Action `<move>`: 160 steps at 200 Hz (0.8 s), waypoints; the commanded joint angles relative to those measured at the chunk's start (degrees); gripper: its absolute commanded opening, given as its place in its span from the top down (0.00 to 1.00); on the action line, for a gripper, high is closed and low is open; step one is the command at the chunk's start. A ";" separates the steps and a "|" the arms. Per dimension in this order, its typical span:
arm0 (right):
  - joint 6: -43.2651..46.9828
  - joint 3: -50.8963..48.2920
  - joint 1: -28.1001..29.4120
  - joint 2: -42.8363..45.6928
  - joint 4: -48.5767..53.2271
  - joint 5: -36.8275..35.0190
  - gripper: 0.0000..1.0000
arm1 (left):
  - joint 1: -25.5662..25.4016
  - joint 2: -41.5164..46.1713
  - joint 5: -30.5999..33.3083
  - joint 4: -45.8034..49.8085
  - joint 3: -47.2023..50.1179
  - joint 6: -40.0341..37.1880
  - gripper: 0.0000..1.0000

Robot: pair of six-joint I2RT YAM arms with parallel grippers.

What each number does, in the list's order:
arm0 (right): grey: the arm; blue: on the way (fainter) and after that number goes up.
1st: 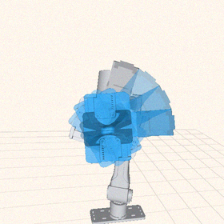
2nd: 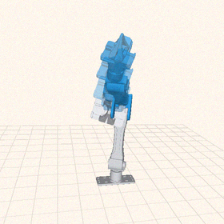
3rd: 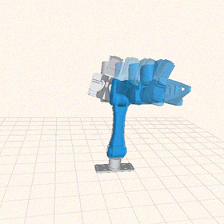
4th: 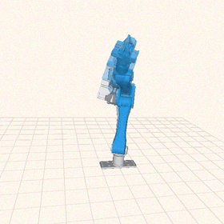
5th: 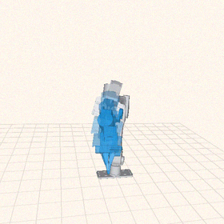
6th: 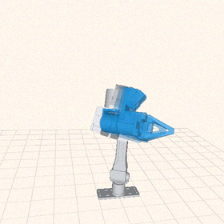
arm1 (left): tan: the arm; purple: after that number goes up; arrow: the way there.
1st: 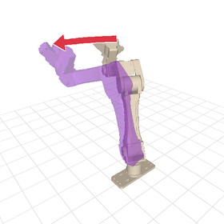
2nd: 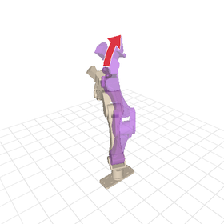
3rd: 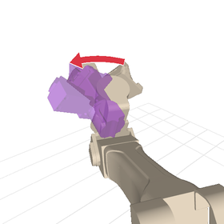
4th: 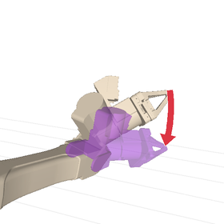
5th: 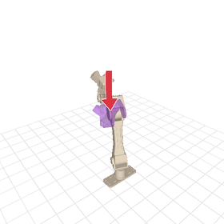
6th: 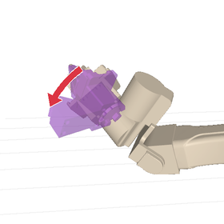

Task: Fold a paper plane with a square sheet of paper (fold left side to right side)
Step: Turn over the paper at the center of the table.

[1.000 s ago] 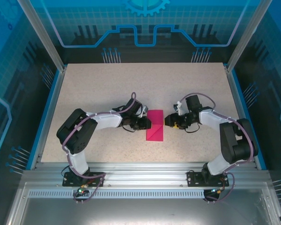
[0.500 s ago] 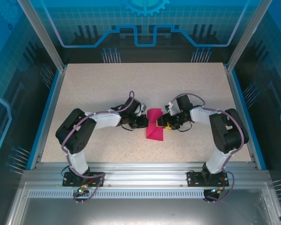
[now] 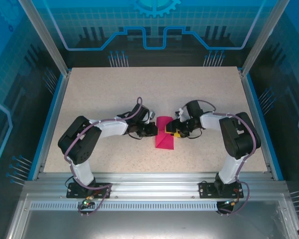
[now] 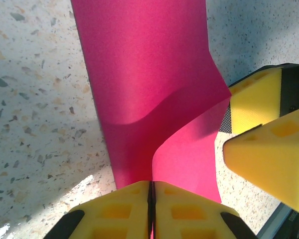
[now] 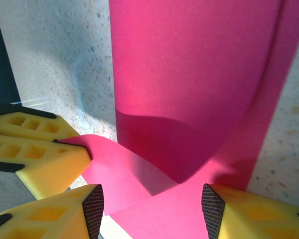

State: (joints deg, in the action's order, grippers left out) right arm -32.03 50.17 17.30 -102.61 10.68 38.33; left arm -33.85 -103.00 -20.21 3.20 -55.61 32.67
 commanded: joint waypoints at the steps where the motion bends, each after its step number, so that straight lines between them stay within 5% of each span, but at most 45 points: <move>1: -3.99 -2.66 -0.47 0.82 -1.44 1.74 0.43 | 0.56 2.73 -0.53 -1.50 1.49 -0.41 0.87; 65: -5.67 -0.34 0.88 -0.24 -4.52 3.58 0.53 | 0.54 3.18 -1.06 -2.51 2.35 -0.32 0.85; 91: -5.28 -0.33 1.37 0.37 -4.68 3.93 0.68 | 0.55 3.74 -0.28 -2.00 2.44 -0.41 0.78; 120: -3.98 -1.08 0.91 3.08 -5.06 4.37 0.88 | 1.06 7.70 2.33 -0.99 4.30 0.13 0.65; 160: -3.38 -4.59 -1.92 13.21 -11.67 6.59 0.92 | 2.09 20.07 5.16 -1.46 9.13 5.46 0.36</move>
State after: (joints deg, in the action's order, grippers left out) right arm -36.67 47.07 17.41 -96.75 4.38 41.65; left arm -32.60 -90.61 -17.65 1.45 -48.53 34.79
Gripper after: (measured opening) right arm 0.081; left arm 0.575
